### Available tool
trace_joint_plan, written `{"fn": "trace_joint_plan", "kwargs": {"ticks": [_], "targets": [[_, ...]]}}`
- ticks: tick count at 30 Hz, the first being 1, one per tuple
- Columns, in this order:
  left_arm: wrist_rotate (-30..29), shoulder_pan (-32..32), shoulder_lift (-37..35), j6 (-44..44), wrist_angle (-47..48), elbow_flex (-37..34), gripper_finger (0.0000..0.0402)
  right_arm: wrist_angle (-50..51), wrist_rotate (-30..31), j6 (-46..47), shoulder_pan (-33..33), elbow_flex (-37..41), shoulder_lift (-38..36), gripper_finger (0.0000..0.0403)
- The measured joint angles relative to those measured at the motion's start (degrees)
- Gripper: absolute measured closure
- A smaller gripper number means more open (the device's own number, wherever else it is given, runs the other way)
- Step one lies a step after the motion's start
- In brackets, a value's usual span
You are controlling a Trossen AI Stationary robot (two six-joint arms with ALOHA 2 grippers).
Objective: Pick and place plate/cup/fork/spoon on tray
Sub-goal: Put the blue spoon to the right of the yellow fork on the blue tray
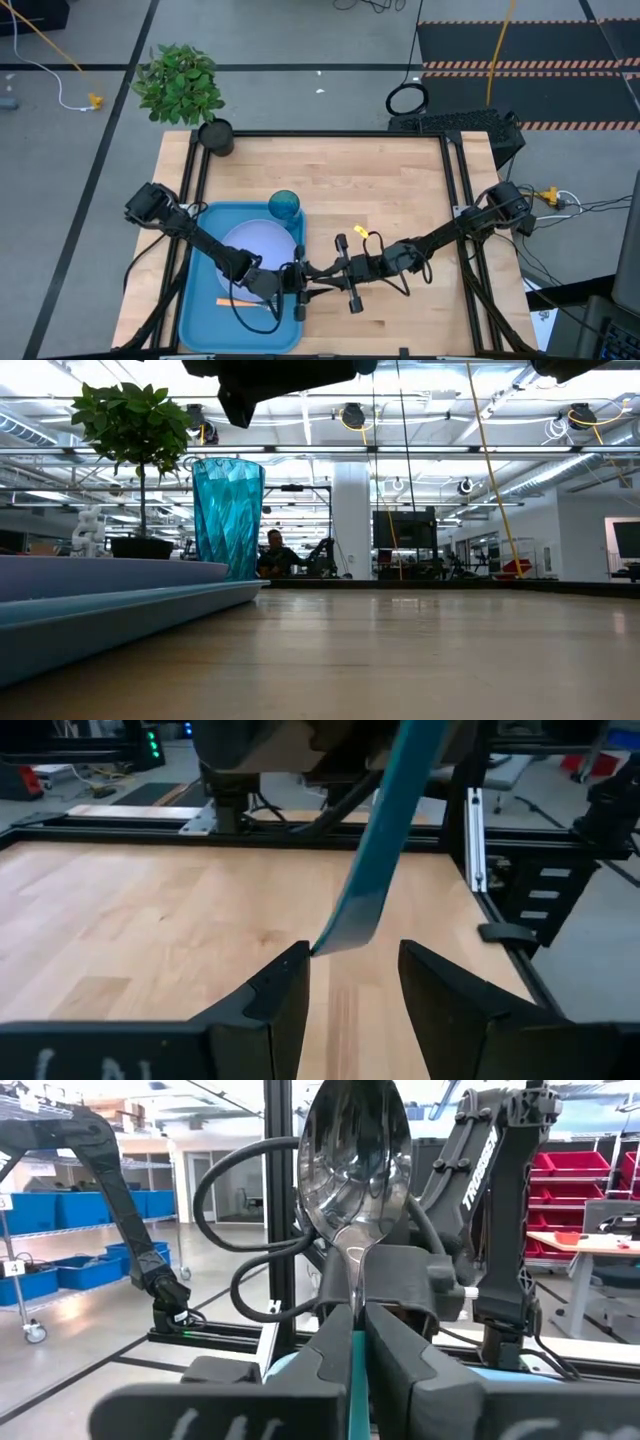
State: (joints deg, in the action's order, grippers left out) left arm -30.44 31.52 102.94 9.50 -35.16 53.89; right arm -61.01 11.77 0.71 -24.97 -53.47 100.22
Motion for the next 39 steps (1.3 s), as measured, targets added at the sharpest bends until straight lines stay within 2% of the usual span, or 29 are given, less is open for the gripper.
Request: {"fn": "trace_joint_plan", "kwargs": {"ticks": [7, 14, 17, 23, 25, 31, 39], "targets": [[0.2, -0.4, 0.0, -1.3, -5.6, 0.0, 0.0245, 0.0, 0.1, -0.1, 0.0, 0.0, 0.0, 0.0397], [0.2, -0.7, 0.0, -1.4, -5.8, 0.0, 0.0253, 0.0, 0.1, -0.1, 0.0, 0.0, 0.0, 0.0397], [0.2, -0.7, 0.0, -2.2, -5.8, 0.0, 0.0286, 0.0, 0.1, -0.6, 0.0, 0.0, 0.0, 0.0397], [0.0, 0.0, 0.0, -2.8, -5.5, 0.0, 0.0385, 1.6, -0.1, -1.9, 0.0, 0.0, -1.2, 0.0397], [0.3, 0.3, -0.4, -3.0, -5.3, 0.0, 0.0394, 3.7, -0.1, -1.8, 0.0, 0.0, -2.4, 0.0395], [0.4, 1.4, -1.3, -4.9, -4.1, 0.0, 0.0397, 8.4, -1.6, -0.2, -0.4, 0.0, -4.9, 0.0347], [-0.7, 1.0, -2.5, -1.1, 0.7, 0.0, 0.0399, 20.2, -1.4, 3.7, -0.2, 0.0, -10.3, 0.0271]]}}
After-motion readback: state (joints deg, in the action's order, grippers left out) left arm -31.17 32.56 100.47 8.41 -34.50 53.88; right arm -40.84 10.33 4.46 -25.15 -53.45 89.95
